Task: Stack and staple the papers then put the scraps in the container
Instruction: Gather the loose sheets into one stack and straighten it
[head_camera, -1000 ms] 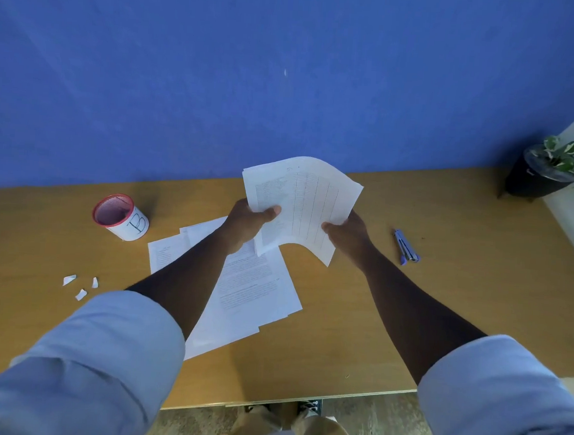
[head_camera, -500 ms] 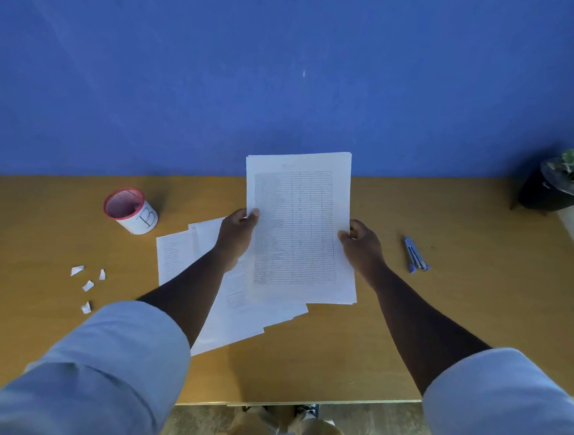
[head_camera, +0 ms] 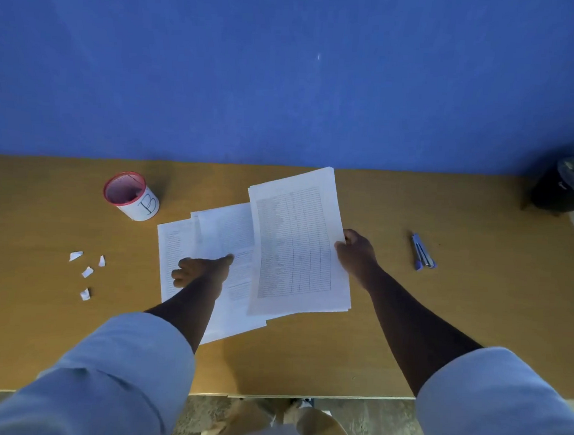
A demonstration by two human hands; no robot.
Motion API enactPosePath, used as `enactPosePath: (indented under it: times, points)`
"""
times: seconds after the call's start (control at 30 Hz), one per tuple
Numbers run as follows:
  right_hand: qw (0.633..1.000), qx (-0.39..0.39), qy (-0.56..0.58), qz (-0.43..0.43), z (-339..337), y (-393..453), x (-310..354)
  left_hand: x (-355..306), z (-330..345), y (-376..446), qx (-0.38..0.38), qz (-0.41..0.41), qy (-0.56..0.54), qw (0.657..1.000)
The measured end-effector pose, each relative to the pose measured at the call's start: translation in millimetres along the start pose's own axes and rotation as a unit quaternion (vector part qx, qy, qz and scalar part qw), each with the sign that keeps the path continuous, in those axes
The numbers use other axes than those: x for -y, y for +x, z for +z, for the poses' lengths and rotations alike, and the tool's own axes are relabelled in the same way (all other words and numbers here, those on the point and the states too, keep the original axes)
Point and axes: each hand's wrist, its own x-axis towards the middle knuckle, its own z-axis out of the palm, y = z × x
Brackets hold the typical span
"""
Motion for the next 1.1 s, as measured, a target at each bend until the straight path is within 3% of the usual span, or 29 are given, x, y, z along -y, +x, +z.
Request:
enactPosePath:
  times: [0.4,0.63,0.83,0.97,1.1]
  points:
    - [0.999,0.025,-0.012,0.037,10,6,-11,20,15,10,-0.023,0.061,0.072,0.995]
    - [0.999,0.019,0.002,0.046,13,7,-14,19,18,14,-0.004,0.045,0.066,0.997]
    - [0.999,0.009,-0.002,0.053,12,8,-14,18,17,17,-0.005,0.06,0.145,0.988]
    - [0.998,0.005,0.004,0.056,12,9,-15,19,15,19,0.003,0.082,0.09,0.993]
    - [0.998,-0.007,0.009,0.06,13,10,-18,19,8,14,0.077,0.129,-0.028,0.988]
